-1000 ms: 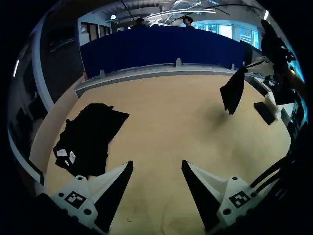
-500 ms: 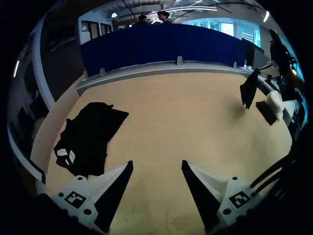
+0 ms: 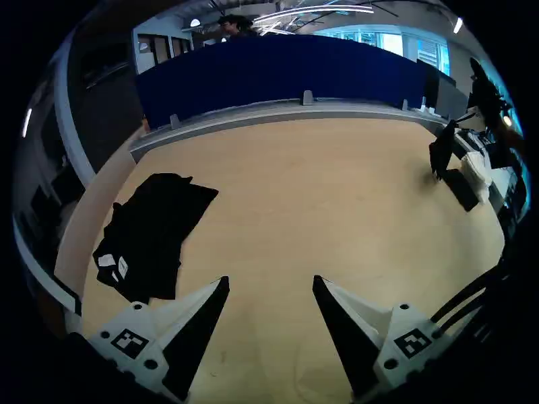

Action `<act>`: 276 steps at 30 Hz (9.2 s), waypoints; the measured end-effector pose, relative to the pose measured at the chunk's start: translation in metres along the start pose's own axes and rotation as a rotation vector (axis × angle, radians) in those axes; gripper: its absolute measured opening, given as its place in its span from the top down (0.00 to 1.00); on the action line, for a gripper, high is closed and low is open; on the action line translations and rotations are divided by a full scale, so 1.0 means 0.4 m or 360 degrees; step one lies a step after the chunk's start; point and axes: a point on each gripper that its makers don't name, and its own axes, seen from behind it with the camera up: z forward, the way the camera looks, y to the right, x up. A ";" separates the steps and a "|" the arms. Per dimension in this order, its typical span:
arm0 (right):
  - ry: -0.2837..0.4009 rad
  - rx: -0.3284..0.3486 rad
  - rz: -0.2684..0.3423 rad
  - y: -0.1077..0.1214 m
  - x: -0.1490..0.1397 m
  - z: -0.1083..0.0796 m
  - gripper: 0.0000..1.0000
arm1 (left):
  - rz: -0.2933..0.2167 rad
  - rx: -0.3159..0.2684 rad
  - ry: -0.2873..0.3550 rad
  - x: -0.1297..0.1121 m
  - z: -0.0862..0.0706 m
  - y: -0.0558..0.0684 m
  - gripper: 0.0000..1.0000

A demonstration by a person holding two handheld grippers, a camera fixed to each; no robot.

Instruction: Fold towel

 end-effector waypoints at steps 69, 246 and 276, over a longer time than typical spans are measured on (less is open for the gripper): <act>-0.0105 -0.0059 0.0072 0.118 -0.173 -0.084 0.96 | 0.0102 -0.0060 -0.0013 0.068 0.032 0.099 0.08; -0.0352 -0.0219 0.0612 0.063 -0.491 0.129 0.03 | 0.0171 -0.0002 -0.0064 0.055 0.046 0.063 0.08; 0.0281 -0.0645 0.0768 0.040 -0.293 -0.106 0.03 | 0.0109 -0.0048 0.0015 0.077 0.051 0.053 0.08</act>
